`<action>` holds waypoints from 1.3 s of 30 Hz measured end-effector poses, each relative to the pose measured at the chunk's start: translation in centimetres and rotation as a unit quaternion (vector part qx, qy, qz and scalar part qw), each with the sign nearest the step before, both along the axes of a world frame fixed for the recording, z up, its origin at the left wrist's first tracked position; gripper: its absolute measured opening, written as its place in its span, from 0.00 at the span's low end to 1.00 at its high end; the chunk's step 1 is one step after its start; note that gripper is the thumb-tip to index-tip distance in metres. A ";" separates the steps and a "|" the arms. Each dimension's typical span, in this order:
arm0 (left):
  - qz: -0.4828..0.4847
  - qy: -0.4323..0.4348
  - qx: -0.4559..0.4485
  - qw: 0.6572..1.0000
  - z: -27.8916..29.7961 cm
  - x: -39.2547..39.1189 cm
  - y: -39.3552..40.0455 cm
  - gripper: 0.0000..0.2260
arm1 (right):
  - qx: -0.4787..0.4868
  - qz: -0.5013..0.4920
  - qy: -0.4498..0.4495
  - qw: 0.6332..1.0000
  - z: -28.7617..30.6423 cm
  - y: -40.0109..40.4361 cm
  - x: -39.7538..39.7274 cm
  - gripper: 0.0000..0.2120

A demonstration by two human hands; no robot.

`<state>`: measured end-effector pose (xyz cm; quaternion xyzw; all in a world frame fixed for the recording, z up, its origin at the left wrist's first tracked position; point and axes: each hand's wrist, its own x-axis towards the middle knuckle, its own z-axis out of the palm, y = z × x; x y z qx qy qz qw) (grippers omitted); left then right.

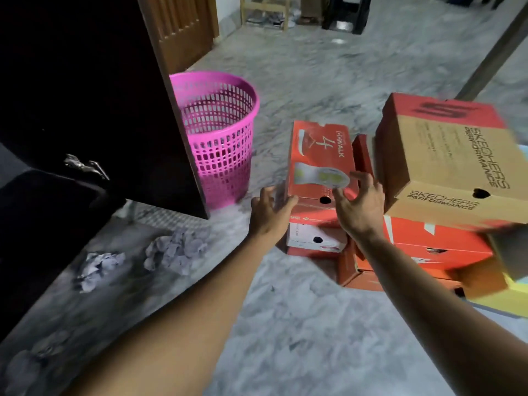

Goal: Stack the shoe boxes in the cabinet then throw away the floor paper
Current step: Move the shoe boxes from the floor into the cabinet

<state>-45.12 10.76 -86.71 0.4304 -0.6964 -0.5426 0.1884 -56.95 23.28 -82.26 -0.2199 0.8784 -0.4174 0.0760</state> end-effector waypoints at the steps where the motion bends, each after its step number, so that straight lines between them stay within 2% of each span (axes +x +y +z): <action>1: 0.004 -0.011 0.035 0.999 -0.3 -1.1 -0.3 0.30 | 0.008 -0.003 -0.032 0.999 -0.7 -0.3 -0.9 0.27; 4: 0.002 -0.017 0.129 0.992 -1.6 -4.1 -0.8 0.33 | 0.007 0.000 -0.108 0.994 -2.3 -0.8 -2.5 0.35; 7: 0.004 -0.002 0.147 0.989 -2.8 -5.0 -1.0 0.37 | 0.002 -0.023 -0.136 0.990 -4.0 -0.9 -2.9 0.36; 10: 0.061 0.040 0.130 0.989 -3.6 -3.9 -1.1 0.28 | 0.030 -0.021 -0.118 0.992 -5.7 -0.4 -2.9 0.36; 12: 0.093 0.063 0.143 0.983 -4.1 -2.3 -1.0 0.22 | 0.046 -0.017 -0.128 0.991 -7.0 -0.1 -3.4 0.31; 14: 0.101 0.087 0.172 0.976 -4.7 -0.3 -0.4 0.17 | 0.012 -0.017 -0.167 0.986 -7.2 -0.2 -3.9 0.24; 16: 0.102 0.108 0.208 0.967 -5.1 2.2 0.4 0.14 | -0.060 -0.021 -0.230 0.971 -5.8 -0.4 -3.5 0.24; 19: 0.084 0.121 0.249 0.957 -6.2 6.9 1.6 0.17 | -0.132 0.010 -0.332 0.934 -5.0 -0.7 -3.0 0.30; 21: 0.061 0.132 0.272 0.951 -6.8 9.8 2.2 0.23 | -0.170 0.060 -0.359 0.916 -5.0 -0.6 -2.4 0.29; 23: 0.021 0.127 0.287 0.949 -7.7 12.2 2.1 0.30 | -0.191 0.131 -0.348 0.908 -5.4 -0.4 -1.6 0.15; 24: -0.004 0.121 0.296 0.948 -8.0 13.1 2.0 0.31 | -0.197 0.146 -0.342 0.907 -6.0 -0.1 -1.2 0.13; 26: -0.036 0.125 0.309 0.942 -8.1 14.2 1.6 0.31 | -0.213 0.157 -0.343 0.901 -6.6 0.2 -0.2 0.17; 29: 0.026 0.170 0.347 0.922 -7.4 14.9 0.7 0.30 | -0.254 0.152 -0.396 0.869 -8.0 0.9 1.7 0.19; 31: 0.051 0.184 0.350 0.917 -6.7 15.3 0.1 0.29 | -0.231 0.163 -0.418 0.863 -9.2 0.8 3.2 0.25; 33: 0.069 0.178 0.309 0.932 -5.8 16.0 -0.2 0.28 | -0.209 0.208 -0.409 0.863 -9.6 -0.1 5.2 0.23; 34: 0.070 0.174 0.279 0.942 -6.0 16.4 -0.3 0.21 | -0.191 0.234 -0.399 0.865 -9.9 -0.8 6.0 0.22; 36: 0.106 0.196 0.267 0.938 -6.4 17.7 -0.9 0.07 | -0.152 0.287 -0.391 0.861 -10.0 -2.8 8.0 0.26; 37: 0.137 0.215 0.274 0.927 -6.4 18.3 -1.4 0.07 | -0.136 0.308 -0.396 0.854 -9.9 -3.9 8.9 0.28; 39: 0.189 0.279 0.280 0.899 -7.4 20.3 -3.3 0.19 | -0.097 0.339 -0.404 0.844 -9.8 -6.0 10.3 0.36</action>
